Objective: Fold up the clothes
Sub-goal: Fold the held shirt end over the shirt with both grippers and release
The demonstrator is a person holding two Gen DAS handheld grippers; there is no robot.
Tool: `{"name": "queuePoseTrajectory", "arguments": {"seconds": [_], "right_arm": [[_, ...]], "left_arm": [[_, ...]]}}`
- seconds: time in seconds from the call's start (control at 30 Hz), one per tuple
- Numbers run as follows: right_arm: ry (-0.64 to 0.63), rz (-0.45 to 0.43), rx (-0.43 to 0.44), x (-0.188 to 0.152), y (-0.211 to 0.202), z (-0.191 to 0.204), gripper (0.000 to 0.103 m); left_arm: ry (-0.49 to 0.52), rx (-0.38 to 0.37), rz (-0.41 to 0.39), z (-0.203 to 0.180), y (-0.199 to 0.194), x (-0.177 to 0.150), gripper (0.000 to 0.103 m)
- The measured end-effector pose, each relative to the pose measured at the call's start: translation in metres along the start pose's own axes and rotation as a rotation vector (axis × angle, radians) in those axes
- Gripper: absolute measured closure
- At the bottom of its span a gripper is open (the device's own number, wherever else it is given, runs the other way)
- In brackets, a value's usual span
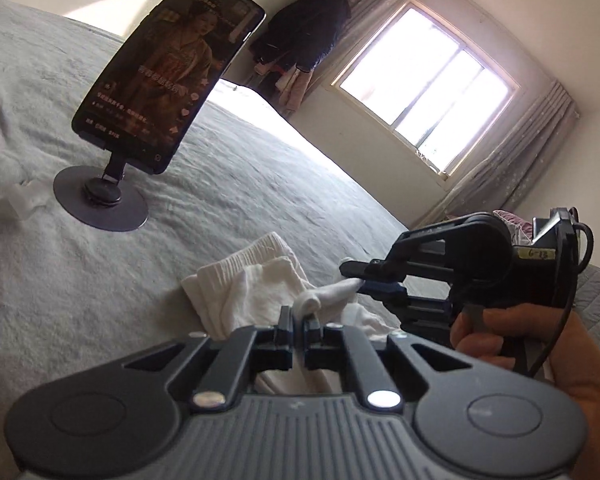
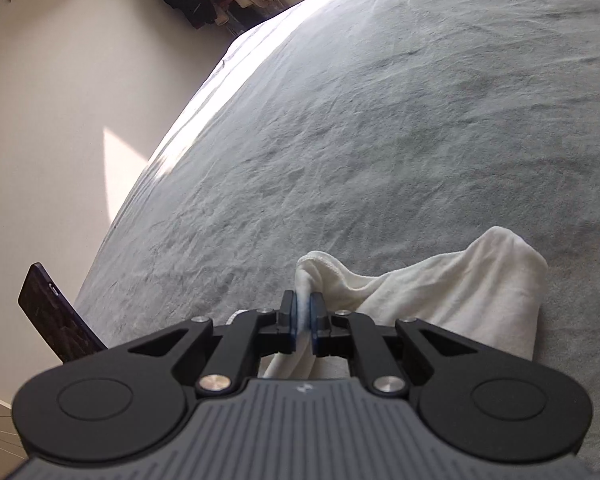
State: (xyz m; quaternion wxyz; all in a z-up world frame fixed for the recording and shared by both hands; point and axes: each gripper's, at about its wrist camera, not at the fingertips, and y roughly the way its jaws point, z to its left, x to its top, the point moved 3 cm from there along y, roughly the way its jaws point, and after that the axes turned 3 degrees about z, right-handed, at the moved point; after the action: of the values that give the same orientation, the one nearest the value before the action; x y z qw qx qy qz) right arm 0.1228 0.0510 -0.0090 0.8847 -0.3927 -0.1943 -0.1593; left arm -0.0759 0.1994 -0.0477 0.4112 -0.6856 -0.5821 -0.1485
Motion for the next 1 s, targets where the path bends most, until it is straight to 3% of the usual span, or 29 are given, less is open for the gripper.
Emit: {"name": "queuePoseTrajectory", "arguments": {"seconds": [0.3,0.47,0.53,0.73,1.0], "right_arm": [[-0.05,0.015,0.013,-0.005,0.021,0.029,0.096],[-0.03,0.014,0.092,-0.006,0.028,0.034,0.095],[-0.015,0.004,0.119,-0.005,0.025,0.034,0.086],[-0.009,-0.039,0.143,-0.003,0.002,0.022,0.086],[-0.192,-0.148,-0.034,-0.026,-0.037,-0.01,0.086]], "left_arm": [[-0.125,0.075,-0.028,0.026,-0.002,0.01,0.099],[-0.154,0.111,-0.018,0.035,0.001,0.012,0.098],[-0.151,0.137,-0.028,0.038,0.0,0.012,0.097],[-0.071,0.199,-0.154,0.033,-0.019,0.021,0.094],[0.13,0.172,-0.165,0.004,-0.015,0.038,0.09]]}}
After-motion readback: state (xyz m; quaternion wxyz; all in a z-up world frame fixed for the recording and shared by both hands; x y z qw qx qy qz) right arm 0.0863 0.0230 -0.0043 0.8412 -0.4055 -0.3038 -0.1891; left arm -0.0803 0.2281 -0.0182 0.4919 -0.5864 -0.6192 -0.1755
